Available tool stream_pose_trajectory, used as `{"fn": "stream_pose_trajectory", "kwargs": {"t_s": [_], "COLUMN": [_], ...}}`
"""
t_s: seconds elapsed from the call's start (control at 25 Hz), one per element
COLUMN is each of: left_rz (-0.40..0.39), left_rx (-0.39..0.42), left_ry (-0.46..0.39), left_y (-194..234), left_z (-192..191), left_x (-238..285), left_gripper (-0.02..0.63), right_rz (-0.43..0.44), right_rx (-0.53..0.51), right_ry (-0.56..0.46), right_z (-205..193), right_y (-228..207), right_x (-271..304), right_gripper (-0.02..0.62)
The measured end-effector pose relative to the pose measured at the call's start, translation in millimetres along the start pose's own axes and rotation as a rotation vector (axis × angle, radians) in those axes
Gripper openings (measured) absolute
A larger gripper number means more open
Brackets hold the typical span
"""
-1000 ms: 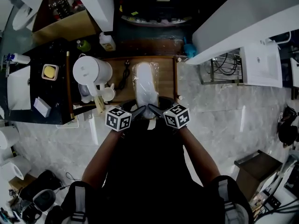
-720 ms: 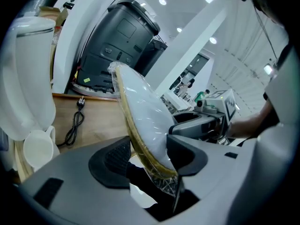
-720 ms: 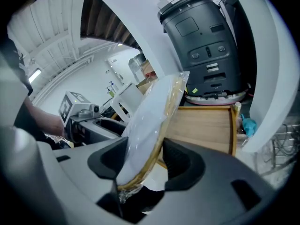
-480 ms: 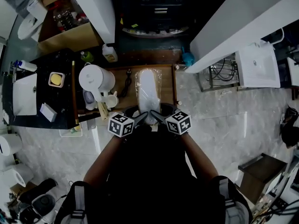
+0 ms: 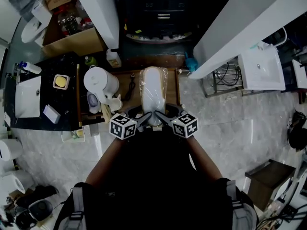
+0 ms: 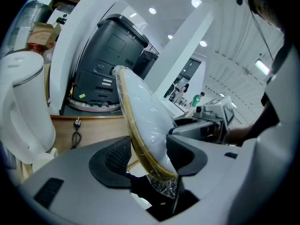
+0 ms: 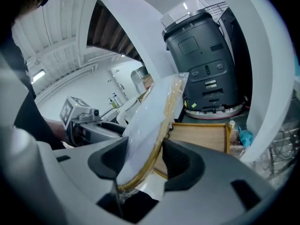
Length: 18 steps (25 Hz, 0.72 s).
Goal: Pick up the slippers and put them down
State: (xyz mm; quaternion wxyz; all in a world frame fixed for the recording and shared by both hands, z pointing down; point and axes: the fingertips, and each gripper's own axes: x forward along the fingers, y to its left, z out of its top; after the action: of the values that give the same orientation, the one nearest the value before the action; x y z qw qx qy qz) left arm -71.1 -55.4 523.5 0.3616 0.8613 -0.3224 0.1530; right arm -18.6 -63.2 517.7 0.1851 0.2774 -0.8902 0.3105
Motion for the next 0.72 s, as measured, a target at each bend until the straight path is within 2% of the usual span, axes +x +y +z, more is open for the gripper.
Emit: {"fn": "stream_pose_trajectory", "kwargs": {"t_s": [0.28, 0.72], "left_rz": [-0.001, -0.009], "left_rx": [0.041, 0.071], "left_ry": [-0.046, -0.067], "left_y": [-6.6, -8.9], "left_z": [14.2, 23.4], "left_x": [-8.5, -11.3], "left_gripper": [0.239, 0.239], "right_rz": [-0.011, -0.030], "right_rx": [-0.051, -0.036], "right_ry": [-0.042, -0.103], "right_z": [15.3, 23.1], "right_y": [7.1, 11.9], "right_x": [-7.2, -12.0], "right_gripper": [0.229, 0.227]}}
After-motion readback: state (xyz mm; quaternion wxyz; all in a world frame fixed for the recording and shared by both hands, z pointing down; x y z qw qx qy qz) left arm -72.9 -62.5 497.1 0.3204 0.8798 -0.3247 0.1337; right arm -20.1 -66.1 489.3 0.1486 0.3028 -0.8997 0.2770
